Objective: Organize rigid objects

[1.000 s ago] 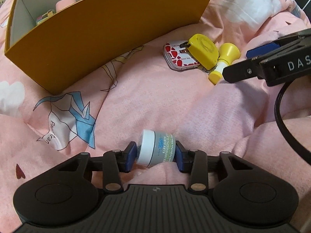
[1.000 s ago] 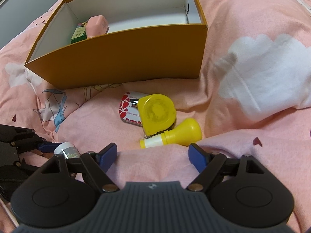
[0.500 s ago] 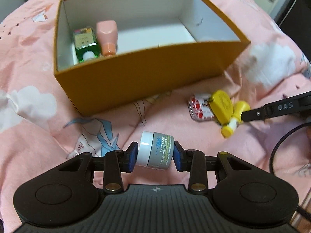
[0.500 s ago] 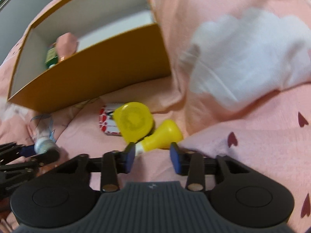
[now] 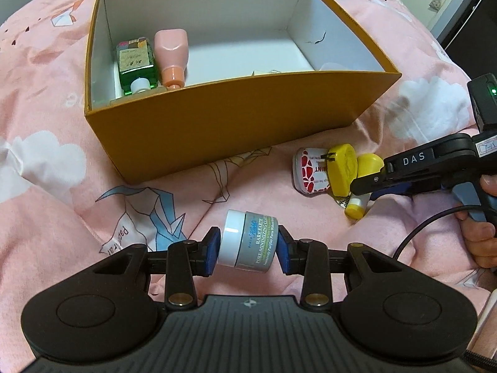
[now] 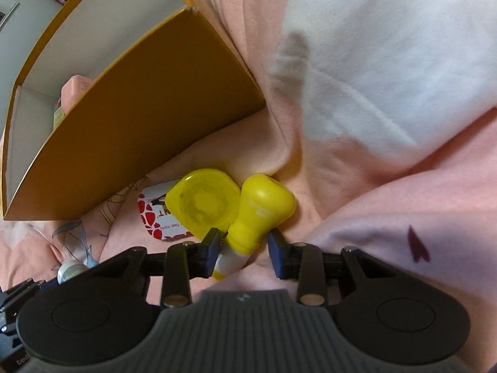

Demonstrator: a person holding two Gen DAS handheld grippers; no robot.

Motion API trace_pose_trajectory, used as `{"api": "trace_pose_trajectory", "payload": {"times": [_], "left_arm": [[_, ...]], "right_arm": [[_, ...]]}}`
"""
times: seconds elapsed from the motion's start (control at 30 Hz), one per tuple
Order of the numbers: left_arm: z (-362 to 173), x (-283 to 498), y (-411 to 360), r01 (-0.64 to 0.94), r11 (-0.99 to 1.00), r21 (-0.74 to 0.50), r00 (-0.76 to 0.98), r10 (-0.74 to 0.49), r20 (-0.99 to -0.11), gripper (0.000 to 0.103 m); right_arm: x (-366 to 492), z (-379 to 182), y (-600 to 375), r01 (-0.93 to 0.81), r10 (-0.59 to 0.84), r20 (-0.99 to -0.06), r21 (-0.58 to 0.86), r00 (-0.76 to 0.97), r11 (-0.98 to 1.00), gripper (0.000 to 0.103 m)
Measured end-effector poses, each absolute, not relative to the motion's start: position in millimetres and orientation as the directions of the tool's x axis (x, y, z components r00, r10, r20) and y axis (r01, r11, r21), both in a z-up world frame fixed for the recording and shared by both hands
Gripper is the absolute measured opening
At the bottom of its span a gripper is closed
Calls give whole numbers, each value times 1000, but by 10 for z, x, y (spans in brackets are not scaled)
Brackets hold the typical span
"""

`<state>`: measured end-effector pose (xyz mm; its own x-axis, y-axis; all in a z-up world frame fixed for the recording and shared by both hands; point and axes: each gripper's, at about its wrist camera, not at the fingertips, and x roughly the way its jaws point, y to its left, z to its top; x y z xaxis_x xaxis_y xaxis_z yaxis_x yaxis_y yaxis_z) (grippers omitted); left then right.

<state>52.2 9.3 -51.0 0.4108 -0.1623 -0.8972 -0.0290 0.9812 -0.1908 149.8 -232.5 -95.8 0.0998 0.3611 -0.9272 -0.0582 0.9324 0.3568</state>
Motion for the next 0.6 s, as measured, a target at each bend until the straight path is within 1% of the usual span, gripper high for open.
{"api": "trace_pose_trajectory", "payload": {"times": [0.2, 0.47, 0.6], "left_arm": [[-473, 514, 103, -38, 980, -198, 417, -164, -894, 43], [-357, 458, 162, -43, 973, -225, 469, -179, -865, 43], [-227, 439, 164, -33, 972, -234, 507, -186, -842, 43]], "right_arm": [[1402, -843, -2325, -95, 370, -918, 359, 142, 928, 26], [1217, -519, -2307, -191, 366, -903, 328, 226, 925, 25], [1138, -338, -2245, -234, 370, -890, 313, 268, 921, 20]]}}
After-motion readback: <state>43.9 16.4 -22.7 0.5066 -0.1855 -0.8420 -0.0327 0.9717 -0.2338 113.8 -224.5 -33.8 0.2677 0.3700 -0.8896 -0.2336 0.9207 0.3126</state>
